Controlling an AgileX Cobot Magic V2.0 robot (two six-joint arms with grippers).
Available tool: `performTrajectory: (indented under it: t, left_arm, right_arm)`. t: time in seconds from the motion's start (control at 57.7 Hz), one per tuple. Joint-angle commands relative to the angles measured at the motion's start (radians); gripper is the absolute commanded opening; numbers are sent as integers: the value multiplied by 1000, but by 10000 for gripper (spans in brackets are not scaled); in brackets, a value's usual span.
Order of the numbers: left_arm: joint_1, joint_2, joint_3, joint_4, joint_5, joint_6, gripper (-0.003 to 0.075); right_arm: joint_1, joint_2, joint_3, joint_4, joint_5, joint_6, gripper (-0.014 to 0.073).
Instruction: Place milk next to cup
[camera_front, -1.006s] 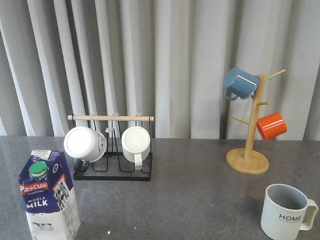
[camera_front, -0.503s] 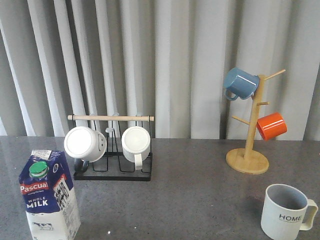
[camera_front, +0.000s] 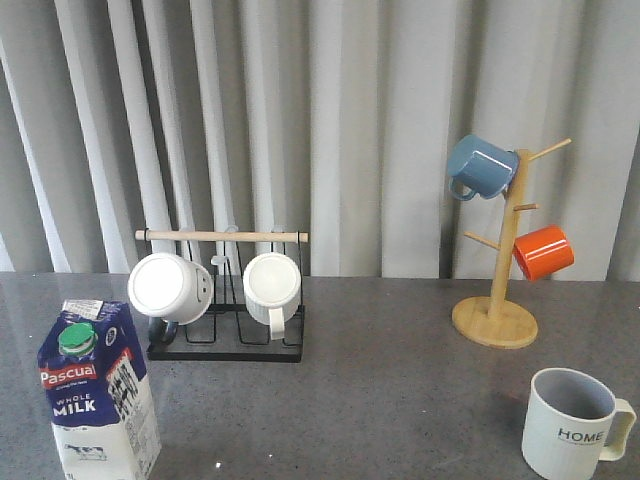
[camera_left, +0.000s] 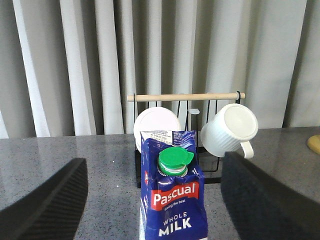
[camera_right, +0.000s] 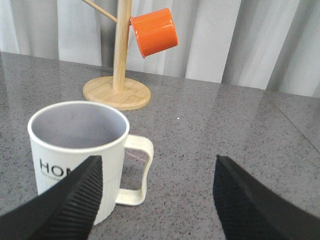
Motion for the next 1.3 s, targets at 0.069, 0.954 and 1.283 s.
performTrajectory:
  t: [0.069, 0.954, 1.283]
  left_arm:
    - [-4, 1, -35, -7, -69, -11, 522]
    - [-4, 1, -35, -7, -69, -11, 522]
    - [-4, 1, -35, -7, -69, -11, 522]
  right_arm:
    - [-35, 94, -15, -9, -183, -8, 477]
    - [-65, 498, -174, -37, -362, -8, 477]
    - [-65, 617, -307, -118, -353, 32, 378]
